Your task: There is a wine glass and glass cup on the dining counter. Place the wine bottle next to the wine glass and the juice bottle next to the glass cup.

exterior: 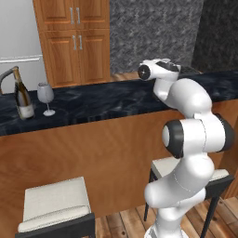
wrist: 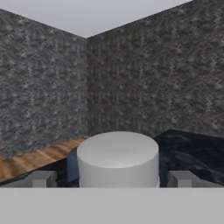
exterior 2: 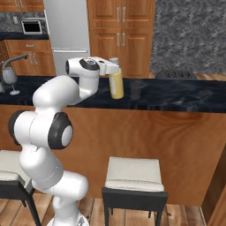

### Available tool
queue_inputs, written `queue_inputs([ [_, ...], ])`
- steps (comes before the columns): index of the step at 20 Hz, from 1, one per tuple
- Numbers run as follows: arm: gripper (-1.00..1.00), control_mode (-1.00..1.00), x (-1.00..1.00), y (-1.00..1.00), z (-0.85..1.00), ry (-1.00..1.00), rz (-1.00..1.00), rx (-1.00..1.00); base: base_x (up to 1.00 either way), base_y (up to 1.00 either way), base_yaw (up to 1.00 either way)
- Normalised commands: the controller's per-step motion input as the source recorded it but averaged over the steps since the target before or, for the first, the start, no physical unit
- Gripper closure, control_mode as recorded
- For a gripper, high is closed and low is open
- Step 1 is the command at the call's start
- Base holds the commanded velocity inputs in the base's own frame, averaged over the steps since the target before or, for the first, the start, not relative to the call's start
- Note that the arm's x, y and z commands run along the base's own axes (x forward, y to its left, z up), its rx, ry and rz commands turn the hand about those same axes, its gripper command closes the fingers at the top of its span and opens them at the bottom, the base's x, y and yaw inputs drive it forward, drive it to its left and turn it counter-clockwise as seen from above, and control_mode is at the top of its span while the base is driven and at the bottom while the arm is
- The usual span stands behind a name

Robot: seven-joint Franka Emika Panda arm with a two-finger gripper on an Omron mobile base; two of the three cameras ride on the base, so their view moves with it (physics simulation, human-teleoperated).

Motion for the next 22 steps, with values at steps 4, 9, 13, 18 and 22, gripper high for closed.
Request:
queue_inputs([
  [4, -1.00, -1.00, -0.01, 0.18, 0.00, 0.00, -0.06, 0.00, 0.00, 0.00, 0.00],
  [9, -1.00, -1.00, 0.00, 0.04, 0.00, 0.00, -0.02, 0.00, 0.00, 0.00, 0.00],
  [13, -1.00, -1.00, 0.00, 0.00, 0.00, 0.00, -0.01, 0.00, 0.00, 0.00, 0.00],
  [18, -1.00, -1.00, 0.00, 0.00, 0.00, 0.00, 0.00, 0.00, 0.00, 0.00, 0.00],
  [22, -1.00, -1.00, -0.04, 0.00, 0.00, 0.00, 0.00, 0.00, 0.00, 0.00, 0.00],
])
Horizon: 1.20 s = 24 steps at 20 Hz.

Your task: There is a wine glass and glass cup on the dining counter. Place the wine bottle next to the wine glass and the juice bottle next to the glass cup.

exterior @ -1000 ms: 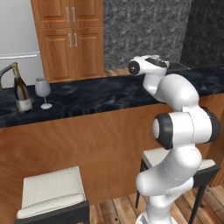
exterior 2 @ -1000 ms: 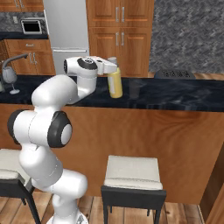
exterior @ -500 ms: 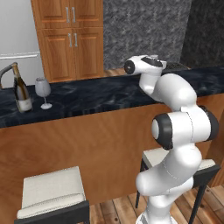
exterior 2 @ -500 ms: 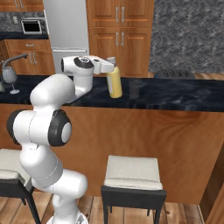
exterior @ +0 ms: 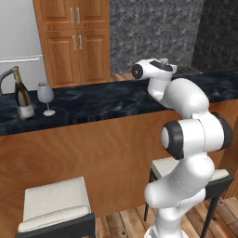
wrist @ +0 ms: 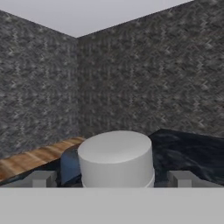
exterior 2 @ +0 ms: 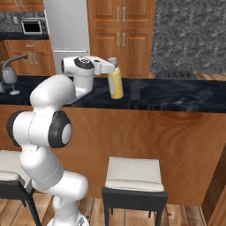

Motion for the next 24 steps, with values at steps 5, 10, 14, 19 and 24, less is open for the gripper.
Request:
queue_inputs([
  [5, -1.00, -1.00, -0.05, 0.00, 0.00, 0.00, 0.00, 0.00, 0.00, 0.00, 0.00],
  [10, -1.00, -1.00, -0.04, 0.00, 0.00, 0.00, 0.00, 0.00, 0.00, 0.00, 0.00],
  [14, -1.00, -1.00, -0.05, 0.00, 0.00, 0.00, 0.00, 0.00, 0.00, 0.00, 0.00],
  [19, -1.00, -1.00, -0.04, 0.00, 0.00, 0.00, 0.00, 0.00, 0.00, 0.00, 0.00],
  [24, -1.00, -1.00, -0.05, 0.00, 0.00, 0.00, 0.04, 0.00, 0.00, 0.00, 0.00],
])
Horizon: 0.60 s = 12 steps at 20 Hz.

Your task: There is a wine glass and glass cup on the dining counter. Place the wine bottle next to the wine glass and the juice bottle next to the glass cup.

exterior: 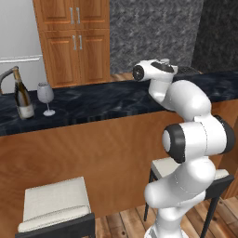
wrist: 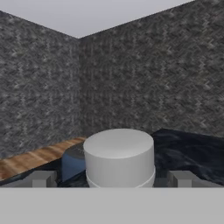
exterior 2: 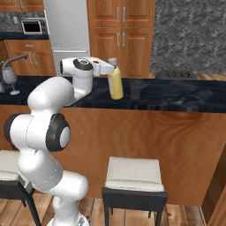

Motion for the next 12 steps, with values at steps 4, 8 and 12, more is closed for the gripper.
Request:
queue_inputs([
  [4, -1.00, -1.00, -0.10, 0.00, 0.01, 0.00, 0.06, 0.00, 0.00, 0.00, 0.00],
  [8, -1.00, -1.00, -0.08, -0.03, 0.03, 0.00, 0.09, 0.00, 0.00, 0.00, 0.00],
  [12, -1.00, -1.00, -0.07, -0.09, 0.04, 0.00, 0.14, 0.01, 0.00, 0.00, 0.00],
])
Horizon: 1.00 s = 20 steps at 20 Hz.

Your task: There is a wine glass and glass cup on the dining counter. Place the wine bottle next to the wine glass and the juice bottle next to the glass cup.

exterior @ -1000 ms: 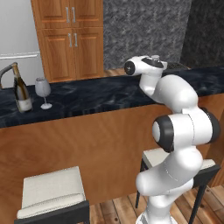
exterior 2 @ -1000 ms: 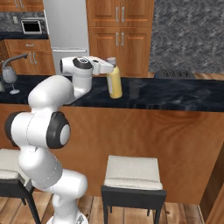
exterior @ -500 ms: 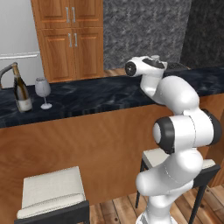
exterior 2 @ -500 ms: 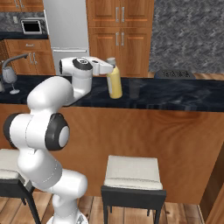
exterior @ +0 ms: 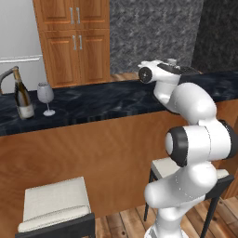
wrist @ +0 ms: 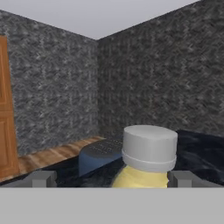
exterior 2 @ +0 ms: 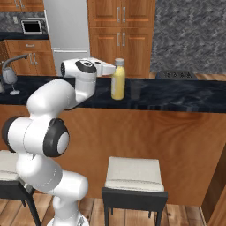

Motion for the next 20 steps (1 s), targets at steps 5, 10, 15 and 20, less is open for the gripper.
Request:
queue_inputs([
  [5, -1.00, -1.00, -0.05, -0.06, 0.02, 0.00, 0.11, 0.00, 0.00, 0.00, 0.00],
  [10, -1.00, -1.00, -0.06, 0.00, 0.03, 0.00, 0.04, 0.00, 0.00, 0.00, 0.00],
  [15, -1.00, -1.00, -0.21, 0.00, 0.07, 0.00, 0.00, 0.00, 0.00, 0.00, 0.00],
  [20, -1.00, -1.00, -0.31, 0.03, 0.15, 0.04, 0.00, 0.02, 0.00, 0.00, 0.00],
])
